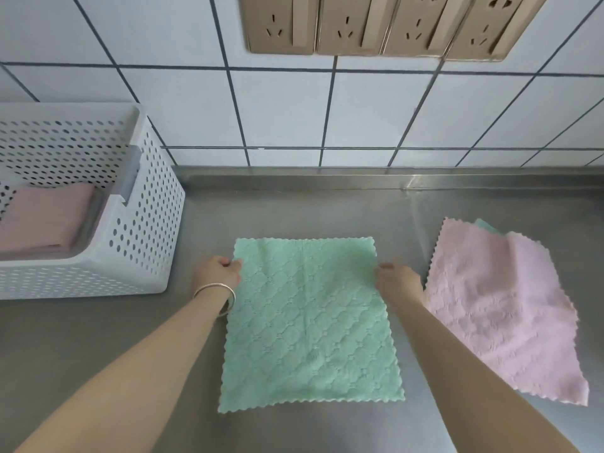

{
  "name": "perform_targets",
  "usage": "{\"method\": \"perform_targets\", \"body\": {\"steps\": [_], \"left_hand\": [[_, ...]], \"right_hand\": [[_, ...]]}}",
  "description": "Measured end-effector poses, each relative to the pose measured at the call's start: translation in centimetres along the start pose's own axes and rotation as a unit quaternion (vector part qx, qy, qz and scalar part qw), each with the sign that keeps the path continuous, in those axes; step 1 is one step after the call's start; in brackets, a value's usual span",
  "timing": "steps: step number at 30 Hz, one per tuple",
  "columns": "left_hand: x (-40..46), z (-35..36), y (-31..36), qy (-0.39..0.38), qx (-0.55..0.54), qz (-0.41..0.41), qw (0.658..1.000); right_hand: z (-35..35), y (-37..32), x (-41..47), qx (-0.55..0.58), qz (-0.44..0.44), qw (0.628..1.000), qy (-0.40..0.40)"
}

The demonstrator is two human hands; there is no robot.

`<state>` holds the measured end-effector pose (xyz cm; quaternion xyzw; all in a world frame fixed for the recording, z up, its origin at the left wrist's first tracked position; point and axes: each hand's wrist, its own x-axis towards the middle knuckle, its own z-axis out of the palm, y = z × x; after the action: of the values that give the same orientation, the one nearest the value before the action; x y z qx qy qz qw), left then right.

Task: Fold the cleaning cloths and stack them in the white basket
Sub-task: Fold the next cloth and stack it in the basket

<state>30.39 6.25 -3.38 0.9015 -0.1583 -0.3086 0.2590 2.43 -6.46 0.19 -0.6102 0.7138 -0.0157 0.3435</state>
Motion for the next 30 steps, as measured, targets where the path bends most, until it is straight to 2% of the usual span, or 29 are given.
{"method": "perform_targets", "body": {"steps": [5,11,13,15,18,20,22,24,27,30], "left_hand": [[1.6,1.0,0.4,0.036,0.056,0.004,0.998],[1.9,1.1,0.0,0.068,0.142,0.041,0.987],[1.2,0.7,0.1,0.067,0.153,0.065,0.984],[-0.9,0.1,0.1,0.062,0.180,0.124,0.974],[-5.6,0.2,-1.4,-0.011,0.225,0.266,0.937],[-9.3,1.6,-4.1,-0.044,0.258,0.387,0.884],[-12.3,3.9,-7.2,-0.040,0.312,0.462,0.829],[-14.3,5.4,-9.4,-0.039,0.356,0.455,0.815],[-14.7,5.2,-11.4,-0.024,0.374,0.423,0.825],[-13.8,3.8,-12.7,-0.029,0.387,0.450,0.804]], "right_hand": [[1.4,-0.7,1.9,-0.033,0.035,0.999,0.001],[2.2,-0.5,1.6,-0.060,0.028,0.997,0.031],[1.7,-0.6,0.7,-0.074,0.005,0.996,0.050],[1.3,-0.3,-1.3,-0.144,-0.079,0.984,0.072],[3.0,1.6,-5.7,-0.221,-0.261,0.937,0.076],[5.6,3.3,-9.3,-0.250,-0.348,0.901,0.061],[8.7,5.1,-12.0,-0.272,-0.377,0.885,0.039],[10.7,6.6,-13.9,-0.274,-0.379,0.884,0.013],[10.9,9.0,-14.8,-0.264,-0.339,0.903,0.030],[9.4,11.3,-14.9,-0.273,-0.310,0.910,0.039]]}}
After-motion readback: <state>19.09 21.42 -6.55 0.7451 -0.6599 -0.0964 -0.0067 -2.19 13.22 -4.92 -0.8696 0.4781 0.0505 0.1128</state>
